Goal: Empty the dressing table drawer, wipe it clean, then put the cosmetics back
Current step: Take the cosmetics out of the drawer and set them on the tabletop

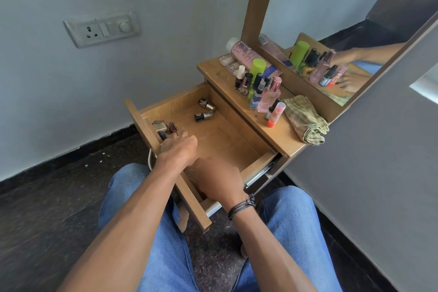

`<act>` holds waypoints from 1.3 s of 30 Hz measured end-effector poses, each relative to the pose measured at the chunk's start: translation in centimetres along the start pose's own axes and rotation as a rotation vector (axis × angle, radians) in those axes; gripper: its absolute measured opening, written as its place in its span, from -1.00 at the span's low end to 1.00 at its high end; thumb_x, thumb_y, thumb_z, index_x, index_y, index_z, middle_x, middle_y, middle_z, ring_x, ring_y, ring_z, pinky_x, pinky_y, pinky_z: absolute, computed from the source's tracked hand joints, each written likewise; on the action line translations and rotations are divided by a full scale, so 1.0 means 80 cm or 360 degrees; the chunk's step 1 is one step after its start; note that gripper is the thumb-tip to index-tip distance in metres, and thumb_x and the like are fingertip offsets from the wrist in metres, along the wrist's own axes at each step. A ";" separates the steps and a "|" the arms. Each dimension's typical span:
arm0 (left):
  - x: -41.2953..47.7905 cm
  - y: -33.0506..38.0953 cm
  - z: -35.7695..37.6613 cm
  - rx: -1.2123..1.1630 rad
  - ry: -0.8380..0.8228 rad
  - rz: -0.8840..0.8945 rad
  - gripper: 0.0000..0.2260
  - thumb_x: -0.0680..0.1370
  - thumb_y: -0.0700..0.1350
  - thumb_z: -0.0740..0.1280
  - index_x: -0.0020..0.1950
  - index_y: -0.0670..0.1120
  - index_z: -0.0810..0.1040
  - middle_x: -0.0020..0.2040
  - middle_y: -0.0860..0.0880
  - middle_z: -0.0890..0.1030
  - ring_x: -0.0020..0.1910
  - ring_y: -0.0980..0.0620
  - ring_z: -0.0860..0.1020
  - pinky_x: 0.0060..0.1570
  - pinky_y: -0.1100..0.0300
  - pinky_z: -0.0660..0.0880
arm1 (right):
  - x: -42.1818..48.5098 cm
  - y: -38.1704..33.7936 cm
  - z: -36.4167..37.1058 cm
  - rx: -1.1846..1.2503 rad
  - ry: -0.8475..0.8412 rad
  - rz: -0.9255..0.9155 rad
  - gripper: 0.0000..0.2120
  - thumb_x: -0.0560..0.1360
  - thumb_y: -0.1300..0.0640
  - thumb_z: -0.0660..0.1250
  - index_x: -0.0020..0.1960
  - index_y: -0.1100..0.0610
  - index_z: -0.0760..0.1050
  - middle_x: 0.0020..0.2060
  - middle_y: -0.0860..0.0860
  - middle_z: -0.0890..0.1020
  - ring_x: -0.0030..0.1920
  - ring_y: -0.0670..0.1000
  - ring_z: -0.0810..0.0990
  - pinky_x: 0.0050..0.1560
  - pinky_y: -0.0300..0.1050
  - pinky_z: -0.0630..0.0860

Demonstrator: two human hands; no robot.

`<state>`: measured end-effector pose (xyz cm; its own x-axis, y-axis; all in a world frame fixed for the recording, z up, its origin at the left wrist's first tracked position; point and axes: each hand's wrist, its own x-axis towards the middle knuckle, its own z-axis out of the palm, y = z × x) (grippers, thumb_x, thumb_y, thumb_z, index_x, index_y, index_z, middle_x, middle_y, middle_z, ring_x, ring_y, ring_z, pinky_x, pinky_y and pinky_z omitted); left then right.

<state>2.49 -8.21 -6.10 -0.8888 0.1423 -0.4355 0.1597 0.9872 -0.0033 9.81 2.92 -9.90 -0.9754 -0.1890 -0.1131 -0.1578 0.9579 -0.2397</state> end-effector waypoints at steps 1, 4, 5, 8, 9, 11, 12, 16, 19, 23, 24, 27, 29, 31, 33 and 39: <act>0.000 0.001 -0.001 0.0018 -0.0008 -0.0001 -0.69 0.64 -0.02 0.33 0.37 -0.05 0.54 0.50 -0.10 0.36 0.42 -0.20 0.40 0.28 -0.12 0.47 | 0.001 0.000 0.000 0.0016 0.0023 0.0023 -0.68 0.57 0.04 0.32 0.33 -0.07 0.50 0.04 -0.02 0.62 -0.02 0.14 0.67 -0.12 0.03 0.64; 0.001 0.001 0.001 0.0036 -0.0012 -0.0011 -0.67 0.63 -0.05 0.36 0.39 -0.07 0.52 0.53 -0.13 0.33 0.44 -0.21 0.37 0.30 -0.13 0.46 | 0.000 0.001 -0.001 0.0082 0.0102 0.0075 -0.73 0.56 -0.02 0.34 0.24 0.00 0.57 0.02 -0.01 0.63 0.03 0.11 0.64 -0.08 0.01 0.61; 0.002 0.001 0.001 0.0034 -0.0006 -0.0015 -0.66 0.62 -0.07 0.37 0.38 -0.09 0.52 0.53 -0.14 0.33 0.44 -0.21 0.37 0.29 -0.13 0.46 | 0.000 0.003 -0.002 0.0124 0.0122 0.0095 -0.71 0.55 -0.05 0.37 0.23 0.02 0.58 0.03 0.00 0.63 0.05 0.10 0.62 -0.05 0.01 0.60; 0.001 0.001 0.001 0.0034 -0.0005 -0.0020 -0.65 0.61 -0.14 0.37 0.39 -0.12 0.50 0.54 -0.15 0.31 0.47 -0.21 0.34 0.30 -0.11 0.44 | -0.003 0.012 -0.007 0.0327 0.0219 0.0199 -0.67 0.49 -0.09 0.44 0.18 0.04 0.61 0.02 -0.01 0.61 0.01 0.06 0.60 -0.01 0.02 0.61; 0.001 0.001 0.001 0.0041 -0.0010 -0.0017 -0.64 0.62 -0.13 0.37 0.41 -0.13 0.48 0.55 -0.15 0.29 0.49 -0.21 0.31 0.32 -0.12 0.42 | -0.003 0.017 -0.009 0.0414 0.0266 0.0248 -0.68 0.46 -0.08 0.45 0.15 0.04 0.62 0.01 -0.03 0.60 -0.02 0.03 0.61 -0.02 0.02 0.62; 0.002 0.002 0.002 0.0044 -0.0026 -0.0020 -0.60 0.63 -0.07 0.37 0.44 -0.13 0.46 0.59 -0.14 0.24 0.54 -0.21 0.24 0.36 -0.13 0.38 | -0.004 0.028 -0.015 0.0592 0.0350 0.0334 -0.71 0.44 -0.04 0.46 0.12 0.02 0.61 0.01 -0.08 0.60 -0.06 -0.04 0.63 -0.02 0.00 0.64; 0.003 0.002 0.003 0.0045 -0.0039 -0.0023 -0.59 0.63 -0.04 0.37 0.45 -0.13 0.45 0.60 -0.13 0.23 0.56 -0.21 0.22 0.38 -0.14 0.36 | -0.005 0.034 -0.020 0.0685 0.0379 0.0369 -0.71 0.43 -0.03 0.47 0.12 -0.01 0.60 0.02 -0.11 0.61 -0.06 -0.09 0.64 -0.01 -0.01 0.64; 0.001 0.005 0.000 0.0051 -0.0079 -0.0011 -0.56 0.65 -0.03 0.34 0.49 -0.13 0.40 0.59 -0.12 0.26 0.58 -0.17 0.18 0.43 -0.10 0.31 | -0.011 0.049 -0.041 0.1067 0.0507 0.0480 -0.66 0.35 -0.01 0.53 0.08 -0.12 0.54 -0.09 -0.21 0.63 -0.09 -0.16 0.64 -0.02 0.04 0.63; 0.002 0.007 0.000 0.0046 -0.0116 -0.0004 -0.54 0.66 0.01 0.32 0.51 -0.11 0.37 0.59 -0.12 0.24 0.60 -0.16 0.15 0.45 -0.10 0.28 | -0.014 0.053 -0.049 0.1302 0.0618 0.0478 -0.65 0.34 0.12 0.55 0.07 -0.08 0.54 -0.18 -0.16 0.64 -0.19 -0.13 0.64 -0.11 0.03 0.63; 0.012 0.002 0.007 -0.0029 -0.0084 0.0024 -0.70 0.61 -0.04 0.40 0.33 -0.03 0.53 0.47 -0.04 0.39 0.53 -0.11 0.27 0.40 -0.08 0.33 | -0.013 0.055 -0.050 0.1512 0.0740 0.0439 -0.63 0.35 0.26 0.54 0.09 0.00 0.58 -0.15 -0.07 0.66 -0.20 -0.08 0.63 -0.15 -0.14 0.61; 0.015 0.000 0.010 -0.0061 -0.0070 0.0032 -0.71 0.58 -0.06 0.43 0.29 -0.02 0.56 0.42 -0.02 0.44 0.48 -0.09 0.34 0.37 -0.07 0.36 | -0.013 0.055 -0.051 0.1563 0.0760 0.0434 -0.62 0.35 0.28 0.53 0.11 0.01 0.58 -0.14 -0.04 0.66 -0.20 -0.06 0.64 -0.13 -0.15 0.62; 0.019 -0.002 0.010 -0.0219 -0.0094 0.0024 -0.76 0.49 -0.09 0.52 0.14 -0.02 0.65 0.19 0.01 0.62 0.20 -0.05 0.58 0.24 -0.05 0.51 | -0.014 0.055 -0.054 0.1638 0.0840 0.0392 -0.62 0.36 0.32 0.52 0.12 0.04 0.60 -0.12 0.00 0.66 -0.20 -0.05 0.62 -0.11 -0.20 0.61; 0.017 -0.001 0.005 -0.0305 -0.0125 0.0034 -0.83 0.47 -0.06 0.54 0.03 0.03 0.66 0.12 0.02 0.62 0.10 -0.05 0.60 0.17 -0.03 0.53 | -0.017 0.053 -0.059 0.1630 0.0910 0.0362 -0.63 0.36 0.33 0.50 0.10 0.04 0.60 -0.13 -0.07 0.66 -0.20 -0.10 0.60 -0.12 -0.29 0.56; 0.017 -0.002 0.002 -0.0415 -0.0117 0.0062 -0.93 0.52 -0.06 0.49 -0.04 0.09 0.65 0.14 0.04 0.56 0.09 -0.05 0.56 0.16 -0.04 0.52 | -0.020 0.052 -0.065 0.1601 0.0999 0.0328 -0.63 0.36 0.33 0.50 0.09 0.02 0.60 -0.12 -0.12 0.66 -0.19 -0.14 0.59 -0.13 -0.33 0.52; 0.021 -0.006 0.001 -0.0622 -0.0084 0.0093 -0.95 0.57 -0.06 0.43 -0.02 0.10 0.63 0.15 0.07 0.56 0.04 -0.01 0.58 0.15 -0.06 0.54 | -0.023 0.051 -0.072 0.1593 0.1104 0.0292 -0.61 0.36 0.34 0.49 0.10 0.00 0.59 -0.11 -0.13 0.66 -0.20 -0.14 0.60 -0.14 -0.29 0.54; 0.032 -0.013 -0.003 -0.1515 0.0165 0.0296 -0.86 0.60 0.04 0.40 0.06 0.01 0.57 -0.01 0.01 0.65 0.00 -0.02 0.63 0.10 -0.06 0.56 | -0.029 0.068 -0.098 0.1478 0.1577 0.0211 -0.58 0.39 0.35 0.50 0.20 0.12 0.52 -0.01 -0.12 0.60 -0.08 -0.02 0.63 -0.07 -0.16 0.60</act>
<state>-0.07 -8.87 -6.98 -0.9253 0.2626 -0.2737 -0.0717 0.5875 0.8060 10.03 10.25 -3.38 -0.7371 0.5015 0.4531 -0.2782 0.3858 -0.8796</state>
